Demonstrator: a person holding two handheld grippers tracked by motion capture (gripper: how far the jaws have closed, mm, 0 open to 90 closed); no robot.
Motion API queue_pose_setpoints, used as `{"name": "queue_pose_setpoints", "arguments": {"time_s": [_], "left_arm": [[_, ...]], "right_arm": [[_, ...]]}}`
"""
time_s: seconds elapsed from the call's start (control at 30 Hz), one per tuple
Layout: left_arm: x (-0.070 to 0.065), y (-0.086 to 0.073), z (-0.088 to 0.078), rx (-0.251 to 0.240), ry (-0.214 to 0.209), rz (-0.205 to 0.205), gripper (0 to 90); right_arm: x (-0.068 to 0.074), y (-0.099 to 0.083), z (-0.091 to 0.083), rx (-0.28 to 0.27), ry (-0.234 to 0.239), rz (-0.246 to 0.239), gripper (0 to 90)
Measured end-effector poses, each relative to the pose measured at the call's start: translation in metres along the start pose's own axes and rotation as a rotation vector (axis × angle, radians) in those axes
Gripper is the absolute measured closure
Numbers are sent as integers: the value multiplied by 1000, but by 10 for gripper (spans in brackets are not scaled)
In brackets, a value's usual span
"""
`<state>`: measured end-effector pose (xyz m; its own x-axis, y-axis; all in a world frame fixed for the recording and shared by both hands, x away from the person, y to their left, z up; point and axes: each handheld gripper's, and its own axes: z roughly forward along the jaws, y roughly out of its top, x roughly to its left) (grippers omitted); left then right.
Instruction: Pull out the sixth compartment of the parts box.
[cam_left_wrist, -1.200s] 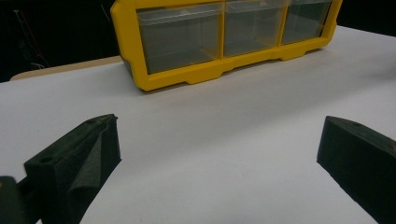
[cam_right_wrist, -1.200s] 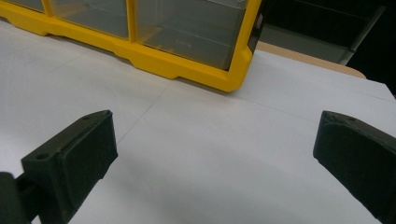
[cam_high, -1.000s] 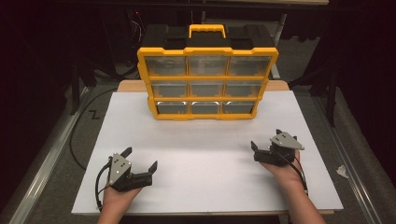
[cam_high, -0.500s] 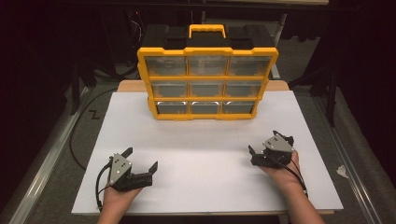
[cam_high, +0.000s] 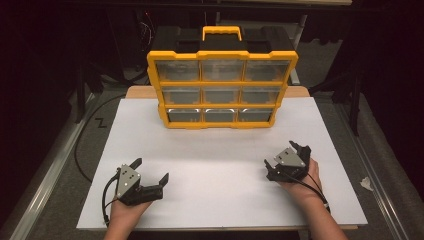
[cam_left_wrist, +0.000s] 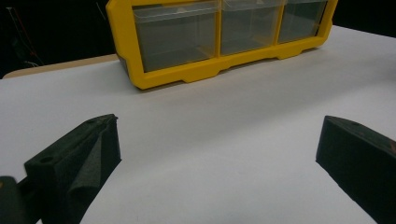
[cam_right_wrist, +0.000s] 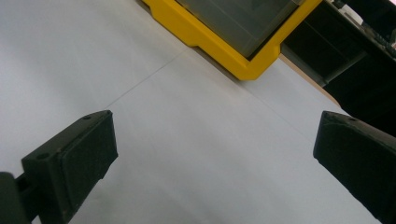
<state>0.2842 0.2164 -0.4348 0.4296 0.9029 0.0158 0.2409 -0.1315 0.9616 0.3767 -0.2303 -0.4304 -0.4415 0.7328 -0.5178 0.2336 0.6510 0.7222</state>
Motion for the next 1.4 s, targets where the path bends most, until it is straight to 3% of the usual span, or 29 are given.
{"name": "queue_pose_setpoints", "arguments": {"time_s": [0.03, 0.33, 0.5, 0.8, 0.97, 1.0, 1.03, 1.07, 1.2, 1.23, 1.27, 1.4], "left_arm": [[0, 0, 0, 0, 0, 0, 7], [0, 0, 0, 1, 1, 2, 7], [1, 0, 0, 1, 2, 2, 7], [1, 0, -1, 0, 3, 2, 7], [1, 0, -1, 0, 3, 2, 8], [1, 0, -1, 0, 3, 2, 7], [1, 0, -1, 0, 3, 3, 8], [1, 0, 0, 1, 2, 3, 7], [1, 0, 0, 1, 2, 4, 7], [1, 0, 0, 1, 2, 4, 8], [1, 0, 0, 2, 1, 4, 7], [0, 0, 0, 1, 1, 4, 8]], "right_arm": [[0, 0, 0, 0, 0, 0, 10], [10, 4, -1, 19, -37, -168, 10], [14, 6, -2, 27, -61, -225, 11], [20, 11, -7, 40, -106, -385, 12], [23, 12, -10, 44, -128, -439, 12], [23, 13, -11, 47, -135, -468, 12], [25, 13, -11, 55, -135, -462, 12], [24, 14, -11, 46, -149, -506, 12], [27, 14, -13, 50, -155, -531, 12], [29, 14, -13, 54, -161, -545, 12], [29, 15, -14, 50, -172, -591, 12], [32, 17, -15, 49, -176, -620, 12]]}}
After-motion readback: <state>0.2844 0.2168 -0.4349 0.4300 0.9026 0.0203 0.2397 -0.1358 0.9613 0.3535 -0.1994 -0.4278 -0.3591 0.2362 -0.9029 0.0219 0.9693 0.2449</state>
